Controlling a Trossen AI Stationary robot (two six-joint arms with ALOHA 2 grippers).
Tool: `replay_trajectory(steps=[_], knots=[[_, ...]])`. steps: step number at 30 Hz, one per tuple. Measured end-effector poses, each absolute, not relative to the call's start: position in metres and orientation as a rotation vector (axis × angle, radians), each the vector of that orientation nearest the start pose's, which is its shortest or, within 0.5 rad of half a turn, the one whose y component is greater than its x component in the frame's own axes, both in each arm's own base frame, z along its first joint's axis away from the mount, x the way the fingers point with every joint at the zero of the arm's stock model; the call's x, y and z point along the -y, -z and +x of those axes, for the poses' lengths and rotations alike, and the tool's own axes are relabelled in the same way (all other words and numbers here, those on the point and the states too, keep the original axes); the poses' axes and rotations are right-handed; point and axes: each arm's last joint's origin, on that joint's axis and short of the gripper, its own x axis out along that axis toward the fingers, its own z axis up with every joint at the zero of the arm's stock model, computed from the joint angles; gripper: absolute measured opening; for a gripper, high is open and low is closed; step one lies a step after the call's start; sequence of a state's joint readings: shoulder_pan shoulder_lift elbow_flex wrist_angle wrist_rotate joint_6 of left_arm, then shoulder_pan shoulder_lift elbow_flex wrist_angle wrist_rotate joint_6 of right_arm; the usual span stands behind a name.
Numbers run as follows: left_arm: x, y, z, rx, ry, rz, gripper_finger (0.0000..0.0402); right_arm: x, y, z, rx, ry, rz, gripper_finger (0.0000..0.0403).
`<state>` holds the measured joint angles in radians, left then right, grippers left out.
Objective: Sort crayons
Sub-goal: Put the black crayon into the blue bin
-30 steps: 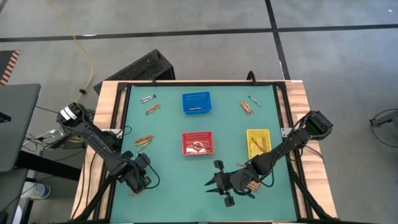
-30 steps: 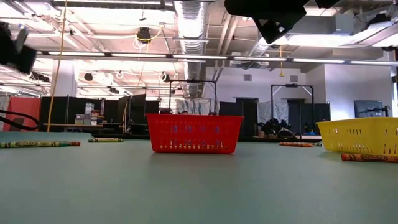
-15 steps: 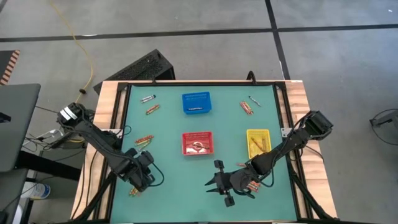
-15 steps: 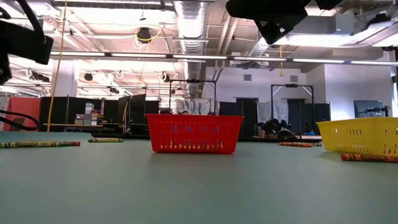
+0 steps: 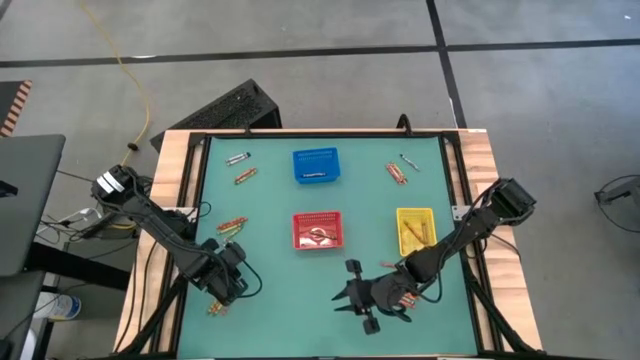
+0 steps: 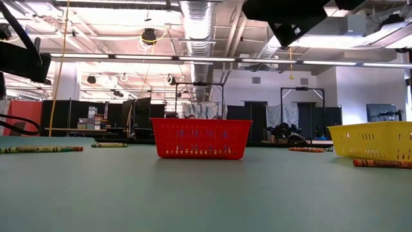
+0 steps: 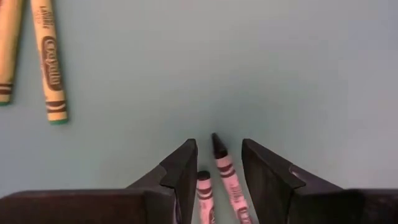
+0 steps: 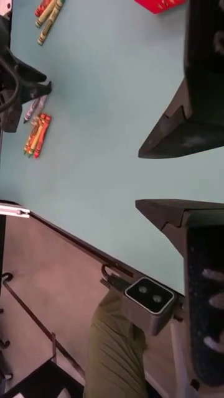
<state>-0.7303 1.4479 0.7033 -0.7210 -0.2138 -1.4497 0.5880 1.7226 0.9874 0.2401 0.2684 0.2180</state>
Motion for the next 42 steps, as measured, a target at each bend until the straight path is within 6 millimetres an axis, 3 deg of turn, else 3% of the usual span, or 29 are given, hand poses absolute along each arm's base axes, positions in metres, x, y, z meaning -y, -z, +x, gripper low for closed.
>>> replay_trajectory(steps=[18, 28, 38, 42], knots=[[0.144, -0.148, 0.17, -1.23, -0.534, -0.586, 0.0116, -0.197, -0.199, 0.309, -0.488, -0.249, 0.049, 0.0109], [0.148, -0.137, 0.173, -1.265, -0.548, -0.553, 0.0114, -0.202, -0.199, 0.305, -0.488, -0.264, 0.046, 0.0109], [0.147, -0.135, 0.175, -1.238, -0.554, -0.525, 0.0011, -0.202, -0.199, 0.305, -0.483, -0.246, 0.037, 0.0109], [0.145, -0.138, 0.179, -1.215, -0.544, -0.505, 0.0011, -0.202, -0.199, 0.305, -0.483, -0.246, 0.037, 0.0109]])
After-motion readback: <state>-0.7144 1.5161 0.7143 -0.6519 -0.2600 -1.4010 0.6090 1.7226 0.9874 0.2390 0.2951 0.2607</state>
